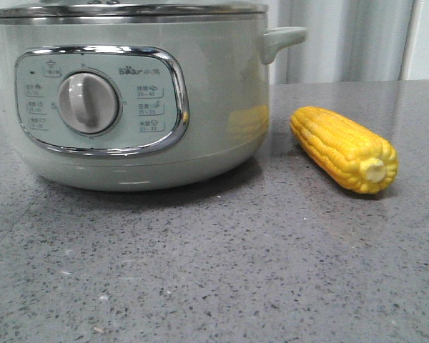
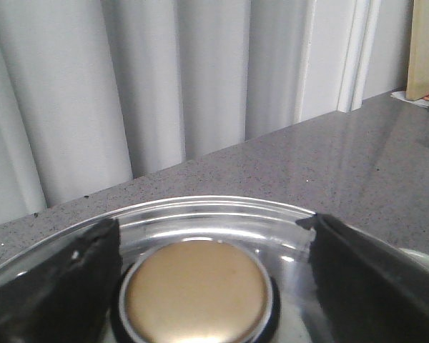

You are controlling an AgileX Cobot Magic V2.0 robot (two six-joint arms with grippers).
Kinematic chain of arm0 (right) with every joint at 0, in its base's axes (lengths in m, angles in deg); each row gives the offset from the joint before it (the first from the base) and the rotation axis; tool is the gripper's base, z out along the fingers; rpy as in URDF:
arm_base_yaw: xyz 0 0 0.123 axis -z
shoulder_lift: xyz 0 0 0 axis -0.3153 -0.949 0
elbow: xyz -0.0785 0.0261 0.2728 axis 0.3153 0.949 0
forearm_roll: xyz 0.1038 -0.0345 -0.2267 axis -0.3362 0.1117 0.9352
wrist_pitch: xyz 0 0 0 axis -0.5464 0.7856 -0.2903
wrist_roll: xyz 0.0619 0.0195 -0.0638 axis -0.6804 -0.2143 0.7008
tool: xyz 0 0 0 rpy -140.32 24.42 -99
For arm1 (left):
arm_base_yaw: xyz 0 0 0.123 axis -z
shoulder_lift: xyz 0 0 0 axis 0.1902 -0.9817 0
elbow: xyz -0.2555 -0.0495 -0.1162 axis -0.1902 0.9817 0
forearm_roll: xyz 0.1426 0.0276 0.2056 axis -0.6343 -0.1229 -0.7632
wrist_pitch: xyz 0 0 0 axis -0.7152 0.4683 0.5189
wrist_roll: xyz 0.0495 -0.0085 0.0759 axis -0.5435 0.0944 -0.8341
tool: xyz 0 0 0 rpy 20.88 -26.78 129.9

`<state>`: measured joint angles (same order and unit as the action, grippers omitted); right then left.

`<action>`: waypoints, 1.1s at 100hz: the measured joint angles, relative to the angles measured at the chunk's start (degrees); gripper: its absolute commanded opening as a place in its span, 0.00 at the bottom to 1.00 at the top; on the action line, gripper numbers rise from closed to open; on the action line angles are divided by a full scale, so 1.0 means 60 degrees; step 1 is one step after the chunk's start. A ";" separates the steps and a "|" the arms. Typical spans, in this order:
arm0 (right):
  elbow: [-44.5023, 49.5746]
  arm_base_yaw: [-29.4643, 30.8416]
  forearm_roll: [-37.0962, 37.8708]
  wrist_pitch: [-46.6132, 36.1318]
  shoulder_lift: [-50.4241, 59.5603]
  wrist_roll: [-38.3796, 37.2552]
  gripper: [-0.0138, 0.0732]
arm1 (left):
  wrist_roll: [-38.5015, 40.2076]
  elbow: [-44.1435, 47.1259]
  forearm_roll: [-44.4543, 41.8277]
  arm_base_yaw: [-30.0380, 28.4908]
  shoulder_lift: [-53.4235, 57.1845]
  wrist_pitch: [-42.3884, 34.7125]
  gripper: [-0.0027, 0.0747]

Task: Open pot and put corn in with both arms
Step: 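Grasp the lid's metal knob with the left gripper and lift it, then carry the glass lid off the pot and lower it beside the pot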

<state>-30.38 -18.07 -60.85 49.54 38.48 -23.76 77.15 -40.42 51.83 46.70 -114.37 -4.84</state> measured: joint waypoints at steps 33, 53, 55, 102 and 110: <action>0.0000 0.0000 0.0000 0.0000 0.0000 0.0000 0.07 | 0.0072 -0.0021 0.0267 0.0000 0.0001 -0.0097 0.08; 0.0000 0.0000 0.0000 -0.0013 0.0000 0.0000 0.07 | 0.0108 -0.0021 0.0267 0.0000 0.0001 -0.0119 0.01; 0.0000 0.0000 0.0000 -0.0013 0.0000 0.0000 0.07 | 0.0108 -0.0021 0.0267 0.0000 0.0001 -0.0119 0.01; 0.0000 0.0000 0.0000 -0.0013 0.0000 0.0000 0.07 | 0.0009 -0.0322 -0.0491 -0.0085 0.1663 0.0687 0.01; 0.0000 0.0000 0.0000 -0.0013 0.0000 0.0000 0.07 | -0.0120 -0.0361 -0.0528 -0.0278 0.2223 0.0939 0.01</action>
<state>-30.38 -18.07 -60.85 49.46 38.48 -23.76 76.43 -42.59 48.66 45.04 -101.03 0.80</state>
